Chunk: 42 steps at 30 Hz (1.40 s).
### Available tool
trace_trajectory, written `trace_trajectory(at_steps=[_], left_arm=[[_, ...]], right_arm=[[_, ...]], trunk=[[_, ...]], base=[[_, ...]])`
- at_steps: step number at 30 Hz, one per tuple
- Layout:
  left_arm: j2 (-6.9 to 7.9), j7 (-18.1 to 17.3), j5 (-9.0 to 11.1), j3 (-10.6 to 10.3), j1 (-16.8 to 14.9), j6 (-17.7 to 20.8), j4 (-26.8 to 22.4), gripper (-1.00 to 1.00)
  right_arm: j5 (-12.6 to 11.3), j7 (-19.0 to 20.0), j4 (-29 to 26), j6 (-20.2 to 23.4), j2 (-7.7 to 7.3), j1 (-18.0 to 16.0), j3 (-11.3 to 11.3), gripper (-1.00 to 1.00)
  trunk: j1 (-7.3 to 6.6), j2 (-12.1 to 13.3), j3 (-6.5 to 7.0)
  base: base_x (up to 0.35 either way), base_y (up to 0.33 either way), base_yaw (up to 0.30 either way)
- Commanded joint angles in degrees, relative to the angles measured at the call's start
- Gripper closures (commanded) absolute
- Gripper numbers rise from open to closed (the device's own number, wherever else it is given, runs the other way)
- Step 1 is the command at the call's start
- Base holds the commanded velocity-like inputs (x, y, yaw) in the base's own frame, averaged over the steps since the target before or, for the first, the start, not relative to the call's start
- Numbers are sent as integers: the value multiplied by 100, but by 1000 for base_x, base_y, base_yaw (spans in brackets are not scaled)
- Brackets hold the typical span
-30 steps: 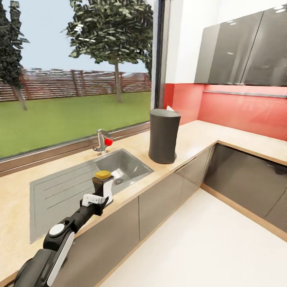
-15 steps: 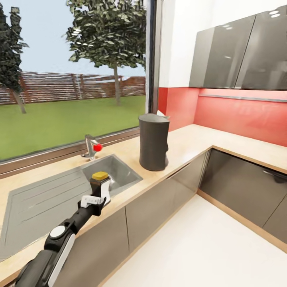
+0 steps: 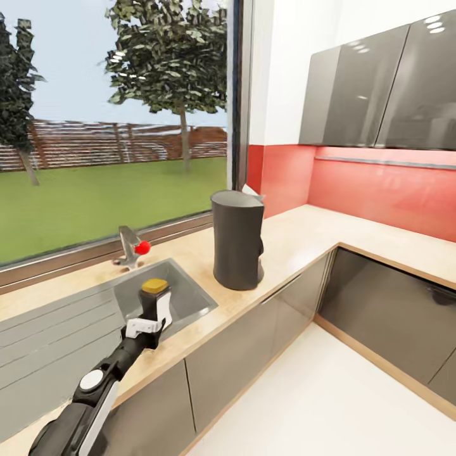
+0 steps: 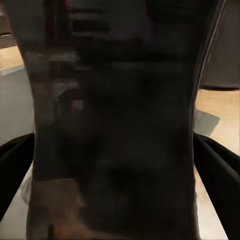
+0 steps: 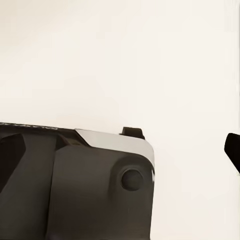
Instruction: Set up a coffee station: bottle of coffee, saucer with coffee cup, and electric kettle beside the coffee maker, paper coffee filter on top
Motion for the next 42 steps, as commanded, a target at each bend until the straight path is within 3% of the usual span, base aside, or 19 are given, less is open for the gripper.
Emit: trace_trajectory(at_steps=[1,11,24,28,42], left_arm=[[2,-11,67,-5,-9,-144,88,100],[0,-11,62,-11,-16,-483,249,100],[0,14,52,-38,-10,-505,234,100],[0,231,59,-43,-8,-513,233,100],[-12,304,58,-71,-7,-518,250,100]], right_arm=[[60,-23,7,-18,2,-5,-48,-100],[66,-23,0,-18,-4,-5,-48,-100],[69,-23,0,-18,-7,-5,-40,-100],[69,-23,3,-18,-7,-5,-39,-100],[69,-23,9,-18,-7,-5,-39,-100]], trunk=[[5,-7,-3],[5,-7,7],[5,-7,7],[5,-7,7],[5,-7,7]], base=[[320,-20,0],[324,-8,0],[292,-145,0],[304,-135,0],[269,-9,0]])
